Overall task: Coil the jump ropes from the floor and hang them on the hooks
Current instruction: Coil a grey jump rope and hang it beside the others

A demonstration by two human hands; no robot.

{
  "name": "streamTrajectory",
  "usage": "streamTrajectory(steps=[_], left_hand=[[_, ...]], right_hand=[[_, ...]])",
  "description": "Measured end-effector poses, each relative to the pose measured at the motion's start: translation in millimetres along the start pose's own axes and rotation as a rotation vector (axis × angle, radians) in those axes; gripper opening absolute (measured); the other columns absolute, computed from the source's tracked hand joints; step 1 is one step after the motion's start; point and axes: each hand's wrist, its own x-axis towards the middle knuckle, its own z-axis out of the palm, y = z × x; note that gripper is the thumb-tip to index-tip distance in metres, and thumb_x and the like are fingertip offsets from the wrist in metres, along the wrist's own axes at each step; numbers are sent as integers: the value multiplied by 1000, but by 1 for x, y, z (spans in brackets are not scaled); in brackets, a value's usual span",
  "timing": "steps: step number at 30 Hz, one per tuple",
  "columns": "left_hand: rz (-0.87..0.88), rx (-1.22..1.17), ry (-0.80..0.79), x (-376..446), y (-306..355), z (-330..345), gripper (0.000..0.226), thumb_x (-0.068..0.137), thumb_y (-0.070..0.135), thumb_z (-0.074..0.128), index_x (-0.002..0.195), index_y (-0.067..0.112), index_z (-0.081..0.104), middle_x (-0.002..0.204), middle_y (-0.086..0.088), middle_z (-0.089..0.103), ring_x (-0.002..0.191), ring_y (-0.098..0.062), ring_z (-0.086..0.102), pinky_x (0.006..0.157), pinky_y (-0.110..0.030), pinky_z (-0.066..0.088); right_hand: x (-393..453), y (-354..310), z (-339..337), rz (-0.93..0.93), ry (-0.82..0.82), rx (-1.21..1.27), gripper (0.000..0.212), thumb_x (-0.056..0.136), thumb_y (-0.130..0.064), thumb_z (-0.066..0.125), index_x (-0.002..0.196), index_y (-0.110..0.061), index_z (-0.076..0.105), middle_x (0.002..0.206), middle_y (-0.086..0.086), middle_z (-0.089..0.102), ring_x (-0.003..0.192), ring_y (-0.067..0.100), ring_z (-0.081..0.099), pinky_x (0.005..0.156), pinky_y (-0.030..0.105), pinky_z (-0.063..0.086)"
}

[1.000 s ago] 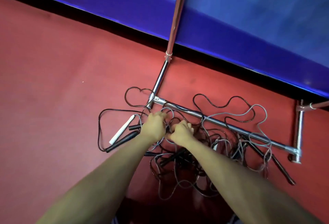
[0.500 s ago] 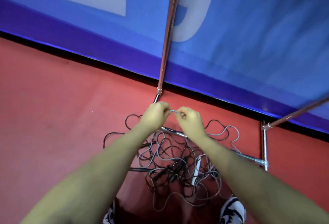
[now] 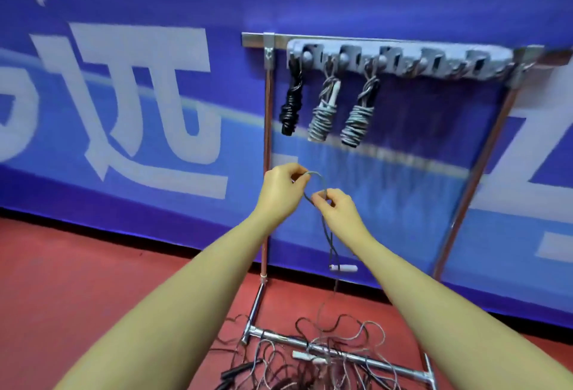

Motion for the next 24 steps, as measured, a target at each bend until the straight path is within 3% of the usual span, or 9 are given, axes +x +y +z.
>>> streamTrajectory(steps=[5,7,10,13,15,17,19,21,24], left_hand=[[72,-69,100,17,81,-32,16,89,13,58,73,14,63,57,6,60,56,-13,60,66,-27,49],[71,-158,129,23,105,-41,15,90,12,58,76,14,65,56,9,59,46,-4,57,61,-24,52],[56,-317,127,28,136,-52,9,91,12,60,86,11,67,64,2,62,49,-8,59,60,-26,53],[18,-524,47,23,151,-52,21,93,7,56,113,12,57,83,-2,59,59,-15,58,60,-26,51],[-76,-492,-45,15,143,-45,26,93,3,52,118,9,53,87,-1,56,61,-12,54,54,-20,45],[-107,-277,-207,8,128,-33,21,90,4,52,110,7,58,88,-4,57,64,-14,50,53,-20,40],[-87,-116,-341,2,118,-23,9,88,7,54,92,6,61,80,-9,51,70,-19,44,54,-25,35],[-75,-75,-364,1,113,-17,15,87,10,57,82,-2,63,75,-11,52,70,-18,45,56,-26,37],[-45,-90,-332,6,114,-17,22,88,15,62,68,6,64,74,-7,67,66,-10,59,59,-18,48]], right_hand=[[-6,-50,-45,-106,-70,-67,15,91,-21,61,93,-6,62,102,7,51,83,9,48,68,12,31],[-2,-66,-60,-126,-86,-151,13,91,-20,61,80,-15,59,96,5,55,79,12,50,67,16,33],[2,-82,-77,-128,-45,-205,34,92,-21,59,61,-17,46,74,10,58,65,20,50,62,28,38],[3,-95,-90,-122,-4,-78,29,94,-17,57,64,-15,56,62,2,57,59,15,49,58,30,43],[3,-104,-96,-128,33,86,23,94,-14,56,75,-3,64,66,6,59,56,9,52,57,27,46],[5,-112,-101,-159,90,176,25,94,-13,57,84,9,65,66,10,59,48,3,53,54,22,48],[7,-119,-106,-178,119,240,25,95,-13,57,86,8,67,65,9,61,45,1,54,52,17,49],[9,-123,-111,-176,115,289,21,95,-15,57,82,-5,70,68,9,63,50,5,55,55,20,50],[10,-122,-116,-142,128,343,20,94,-22,59,78,-16,70,74,12,65,59,12,56,62,27,50]])
